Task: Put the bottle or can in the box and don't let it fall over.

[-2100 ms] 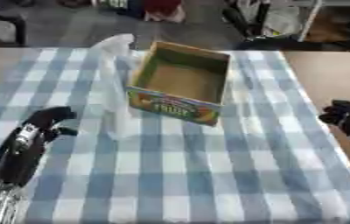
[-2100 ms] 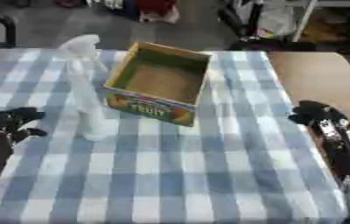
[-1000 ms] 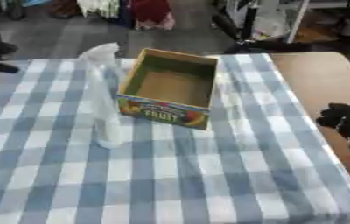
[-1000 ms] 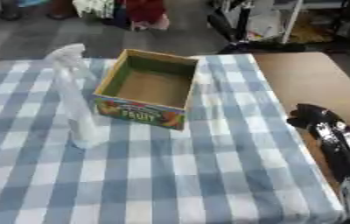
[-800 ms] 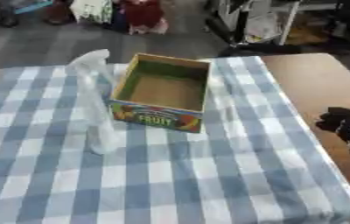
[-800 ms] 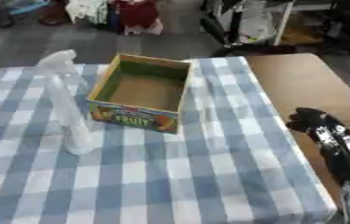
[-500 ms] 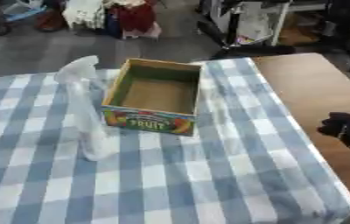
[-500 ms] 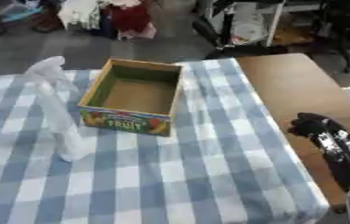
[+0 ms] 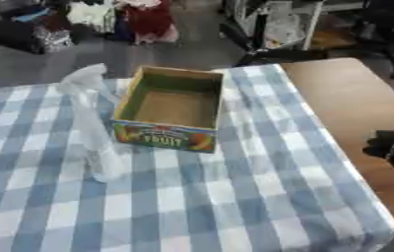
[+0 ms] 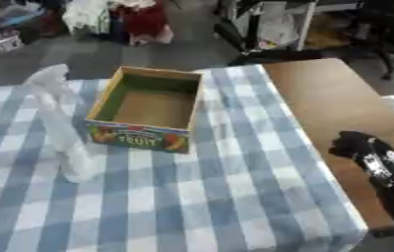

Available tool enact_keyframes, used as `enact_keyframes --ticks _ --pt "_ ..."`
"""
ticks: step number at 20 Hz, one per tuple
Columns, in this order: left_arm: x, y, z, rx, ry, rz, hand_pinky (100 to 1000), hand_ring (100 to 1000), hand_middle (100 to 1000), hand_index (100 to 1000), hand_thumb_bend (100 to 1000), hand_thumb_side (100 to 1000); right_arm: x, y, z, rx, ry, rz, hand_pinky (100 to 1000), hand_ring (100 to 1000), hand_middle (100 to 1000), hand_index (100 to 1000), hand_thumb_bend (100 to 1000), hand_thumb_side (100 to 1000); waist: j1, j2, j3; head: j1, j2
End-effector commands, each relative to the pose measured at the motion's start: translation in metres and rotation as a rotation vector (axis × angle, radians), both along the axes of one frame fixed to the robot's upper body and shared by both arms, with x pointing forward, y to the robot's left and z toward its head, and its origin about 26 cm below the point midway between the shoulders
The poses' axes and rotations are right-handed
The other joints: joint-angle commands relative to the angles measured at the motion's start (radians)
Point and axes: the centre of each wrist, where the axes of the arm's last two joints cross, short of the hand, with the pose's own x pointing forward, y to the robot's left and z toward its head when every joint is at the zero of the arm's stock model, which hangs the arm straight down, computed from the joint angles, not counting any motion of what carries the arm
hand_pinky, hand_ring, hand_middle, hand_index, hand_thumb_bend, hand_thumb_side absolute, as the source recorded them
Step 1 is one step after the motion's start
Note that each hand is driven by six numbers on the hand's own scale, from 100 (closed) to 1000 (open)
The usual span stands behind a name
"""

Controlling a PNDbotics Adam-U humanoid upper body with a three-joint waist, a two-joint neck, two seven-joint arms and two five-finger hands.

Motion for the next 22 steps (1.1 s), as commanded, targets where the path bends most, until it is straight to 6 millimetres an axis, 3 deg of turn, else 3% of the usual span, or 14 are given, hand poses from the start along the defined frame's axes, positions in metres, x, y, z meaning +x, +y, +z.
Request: enact_keyframes --ticks 1,12,22 --pt "0.003 0.002 0.008 0.091 -0.008 0.000 864 845 833 989 223 924 0.002 -0.004 0.009 -0.023 -0.019 0.010 805 709 685 800 100 763 0.000 -0.014 -0.002 0.004 -0.015" --pt "0.010 0.012 -0.006 0.180 0.061 0.015 843 831 824 985 256 1000 0.001 -0.004 0.010 -0.020 -0.017 0.013 805 709 685 801 100 769 0.003 -0.015 -0.003 -0.001 -0.002" --pt "0.012 0.025 -0.015 0.199 0.161 0.016 823 783 816 984 256 1000 0.001 -0.004 0.010 -0.018 -0.016 0.013 805 708 685 801 100 769 0.002 -0.016 0.000 0.000 -0.002"
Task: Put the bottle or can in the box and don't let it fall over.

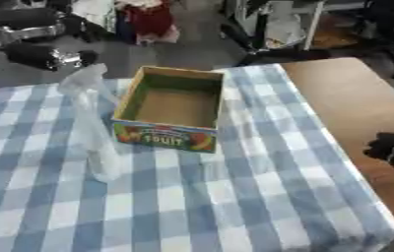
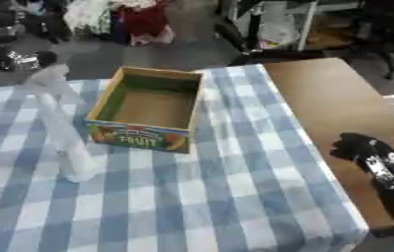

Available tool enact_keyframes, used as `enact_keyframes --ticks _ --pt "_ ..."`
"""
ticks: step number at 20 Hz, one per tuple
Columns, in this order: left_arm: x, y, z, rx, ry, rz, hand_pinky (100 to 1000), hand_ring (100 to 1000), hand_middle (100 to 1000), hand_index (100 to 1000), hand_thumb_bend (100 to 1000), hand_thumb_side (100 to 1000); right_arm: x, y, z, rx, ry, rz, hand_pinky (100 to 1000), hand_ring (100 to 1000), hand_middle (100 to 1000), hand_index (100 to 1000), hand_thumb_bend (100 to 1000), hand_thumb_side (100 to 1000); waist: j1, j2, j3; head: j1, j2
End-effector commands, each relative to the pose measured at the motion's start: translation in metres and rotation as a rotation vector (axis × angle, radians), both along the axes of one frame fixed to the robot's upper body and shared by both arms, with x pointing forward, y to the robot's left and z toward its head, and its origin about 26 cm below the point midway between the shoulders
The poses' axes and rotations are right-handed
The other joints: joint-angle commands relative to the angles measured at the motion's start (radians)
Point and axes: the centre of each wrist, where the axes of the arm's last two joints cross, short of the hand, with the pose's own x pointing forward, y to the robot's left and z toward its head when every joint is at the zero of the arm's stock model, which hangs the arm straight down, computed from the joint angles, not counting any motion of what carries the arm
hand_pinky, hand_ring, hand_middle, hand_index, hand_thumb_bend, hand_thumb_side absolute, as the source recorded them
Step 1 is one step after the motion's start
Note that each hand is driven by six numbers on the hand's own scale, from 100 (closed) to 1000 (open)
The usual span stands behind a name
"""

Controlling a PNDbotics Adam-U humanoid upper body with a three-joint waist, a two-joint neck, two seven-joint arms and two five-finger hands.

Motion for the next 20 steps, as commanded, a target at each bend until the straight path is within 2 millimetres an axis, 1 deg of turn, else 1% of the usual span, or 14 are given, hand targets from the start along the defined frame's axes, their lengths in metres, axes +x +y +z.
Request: enact_keyframes --ticks 1,4,8,14,20 --pt "-0.002 0.008 0.013 0.147 0.048 -0.127 823 783 816 984 256 1000 0.002 -0.003 0.010 -0.017 -0.025 0.004 805 708 685 801 100 769 -0.001 -0.014 0.001 -0.001 -0.004" --pt "-0.003 0.010 0.012 0.134 0.072 -0.136 820 785 816 985 256 1000 0.002 -0.004 0.010 -0.017 -0.025 0.004 805 708 686 802 100 770 -0.002 -0.014 0.003 -0.001 -0.003" --pt "-0.005 0.012 0.016 0.117 0.091 -0.156 822 788 818 986 284 1000 0.002 -0.004 0.010 -0.017 -0.024 0.003 805 708 686 802 100 770 -0.002 -0.014 0.006 -0.001 -0.002" --pt "-0.011 0.013 0.021 0.091 0.110 -0.188 817 786 817 986 286 1000 0.001 -0.004 0.009 -0.017 -0.022 0.001 805 707 686 802 100 772 -0.004 -0.014 0.010 -0.002 -0.002" --pt "-0.016 0.009 0.023 0.090 0.113 -0.221 816 786 817 986 280 1000 0.002 -0.004 0.010 -0.018 -0.023 0.002 805 707 686 802 100 771 -0.004 -0.014 0.014 -0.001 -0.003"
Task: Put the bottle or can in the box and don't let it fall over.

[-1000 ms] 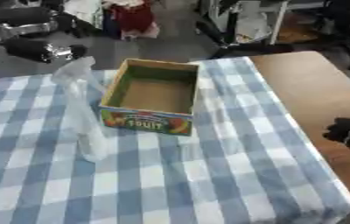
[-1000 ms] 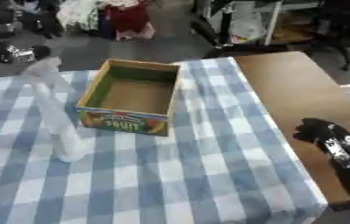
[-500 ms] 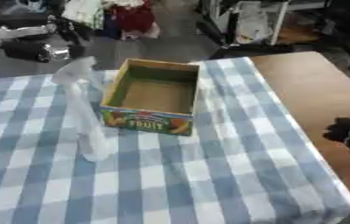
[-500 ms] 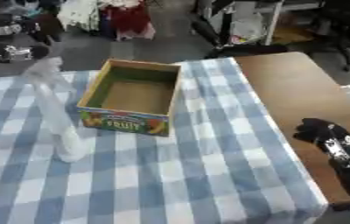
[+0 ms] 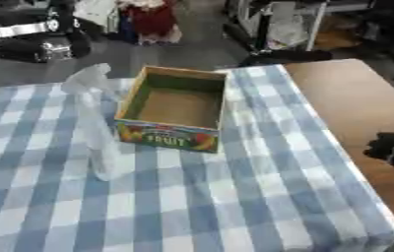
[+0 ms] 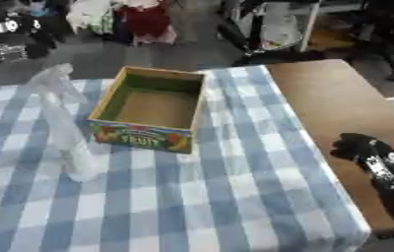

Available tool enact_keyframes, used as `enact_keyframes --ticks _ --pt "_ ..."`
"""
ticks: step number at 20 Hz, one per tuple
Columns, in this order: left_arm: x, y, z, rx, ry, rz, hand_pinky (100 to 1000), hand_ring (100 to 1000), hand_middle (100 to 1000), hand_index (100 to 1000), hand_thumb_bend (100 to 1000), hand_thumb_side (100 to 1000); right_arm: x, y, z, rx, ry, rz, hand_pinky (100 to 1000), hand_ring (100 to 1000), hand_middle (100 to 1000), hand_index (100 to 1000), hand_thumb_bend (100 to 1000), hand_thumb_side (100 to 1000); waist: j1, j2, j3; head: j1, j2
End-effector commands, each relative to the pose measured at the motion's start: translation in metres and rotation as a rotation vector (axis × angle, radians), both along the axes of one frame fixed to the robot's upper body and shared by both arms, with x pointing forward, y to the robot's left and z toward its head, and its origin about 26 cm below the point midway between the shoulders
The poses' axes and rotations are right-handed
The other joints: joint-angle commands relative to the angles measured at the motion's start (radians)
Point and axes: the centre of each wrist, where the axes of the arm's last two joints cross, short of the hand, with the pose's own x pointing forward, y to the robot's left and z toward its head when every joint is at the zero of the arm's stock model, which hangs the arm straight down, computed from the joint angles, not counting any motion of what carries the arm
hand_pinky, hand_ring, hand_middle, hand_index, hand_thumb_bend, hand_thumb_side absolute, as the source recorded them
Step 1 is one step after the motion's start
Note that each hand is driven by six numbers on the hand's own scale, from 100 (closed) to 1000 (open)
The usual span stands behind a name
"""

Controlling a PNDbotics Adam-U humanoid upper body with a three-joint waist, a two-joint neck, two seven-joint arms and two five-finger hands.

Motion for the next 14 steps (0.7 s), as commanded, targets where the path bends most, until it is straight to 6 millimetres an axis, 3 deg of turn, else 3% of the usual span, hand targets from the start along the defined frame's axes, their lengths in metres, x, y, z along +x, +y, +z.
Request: enact_keyframes --ticks 1,10,14 --pt "-0.007 0.006 0.018 0.221 -0.019 -0.198 816 786 817 986 281 1000 0.002 -0.004 0.010 -0.019 -0.023 0.001 805 707 686 802 100 771 -0.001 -0.013 0.001 -0.001 -0.003" --pt "-0.015 -0.006 0.012 0.255 -0.007 -0.261 814 787 818 986 303 1000 0.002 -0.004 0.010 -0.021 -0.024 0.002 805 706 686 802 100 771 0.000 -0.013 0.004 0.000 -0.003" --pt "-0.018 -0.014 0.008 0.273 -0.004 -0.288 814 789 820 986 269 1000 0.003 -0.004 0.011 -0.022 -0.025 0.005 805 706 686 802 100 771 0.000 -0.013 0.003 0.000 -0.004"
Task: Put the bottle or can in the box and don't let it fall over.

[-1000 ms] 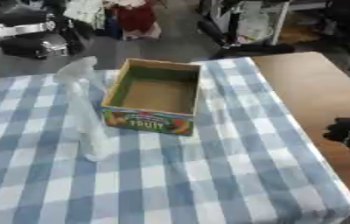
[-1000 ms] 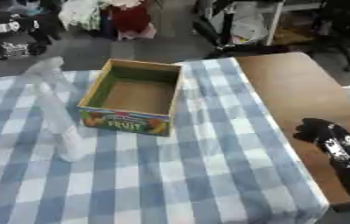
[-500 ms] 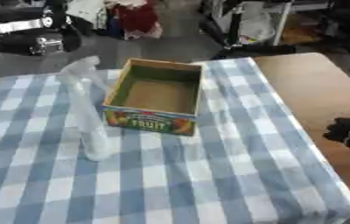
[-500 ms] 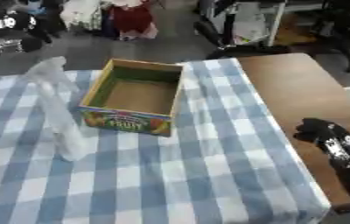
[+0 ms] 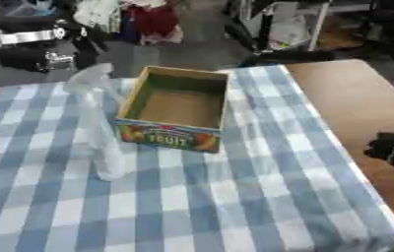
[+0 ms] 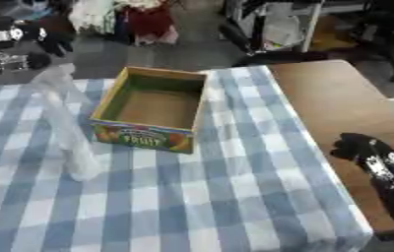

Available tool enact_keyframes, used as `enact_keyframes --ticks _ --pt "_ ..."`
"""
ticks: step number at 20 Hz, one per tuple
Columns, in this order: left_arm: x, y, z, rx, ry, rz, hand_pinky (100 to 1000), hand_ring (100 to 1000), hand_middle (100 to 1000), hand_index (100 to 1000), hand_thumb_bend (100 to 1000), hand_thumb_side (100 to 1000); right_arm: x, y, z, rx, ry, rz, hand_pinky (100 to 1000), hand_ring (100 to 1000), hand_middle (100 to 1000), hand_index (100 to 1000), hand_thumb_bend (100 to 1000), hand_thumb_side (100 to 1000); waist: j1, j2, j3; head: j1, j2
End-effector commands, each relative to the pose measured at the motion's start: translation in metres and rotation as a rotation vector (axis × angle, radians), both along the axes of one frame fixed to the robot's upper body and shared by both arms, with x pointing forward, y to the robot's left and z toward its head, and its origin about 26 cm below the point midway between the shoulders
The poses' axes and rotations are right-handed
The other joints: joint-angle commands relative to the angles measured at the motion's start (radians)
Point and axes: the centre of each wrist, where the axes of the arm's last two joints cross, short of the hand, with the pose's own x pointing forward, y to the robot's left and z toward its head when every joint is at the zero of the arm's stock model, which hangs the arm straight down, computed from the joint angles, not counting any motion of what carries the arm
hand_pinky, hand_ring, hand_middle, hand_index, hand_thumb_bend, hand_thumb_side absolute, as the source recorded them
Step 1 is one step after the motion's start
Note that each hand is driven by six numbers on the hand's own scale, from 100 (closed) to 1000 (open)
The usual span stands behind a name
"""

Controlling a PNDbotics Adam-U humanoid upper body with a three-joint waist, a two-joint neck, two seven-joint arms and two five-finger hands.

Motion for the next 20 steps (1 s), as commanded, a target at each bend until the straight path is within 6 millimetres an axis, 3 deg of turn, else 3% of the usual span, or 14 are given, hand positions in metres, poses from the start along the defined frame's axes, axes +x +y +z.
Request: enact_keyframes --ticks 1,20 --pt "-0.005 0.002 0.013 0.231 -0.022 -0.203 813 789 820 986 261 1000 0.002 -0.004 0.010 -0.022 -0.024 0.004 805 706 685 802 100 771 0.000 -0.013 0.000 -0.001 -0.004" --pt "0.002 0.002 -0.011 0.390 -0.026 -0.173 786 772 795 959 252 1000 0.002 -0.004 0.010 -0.020 -0.023 0.005 804 706 685 802 100 773 0.000 -0.011 -0.004 0.002 -0.010"
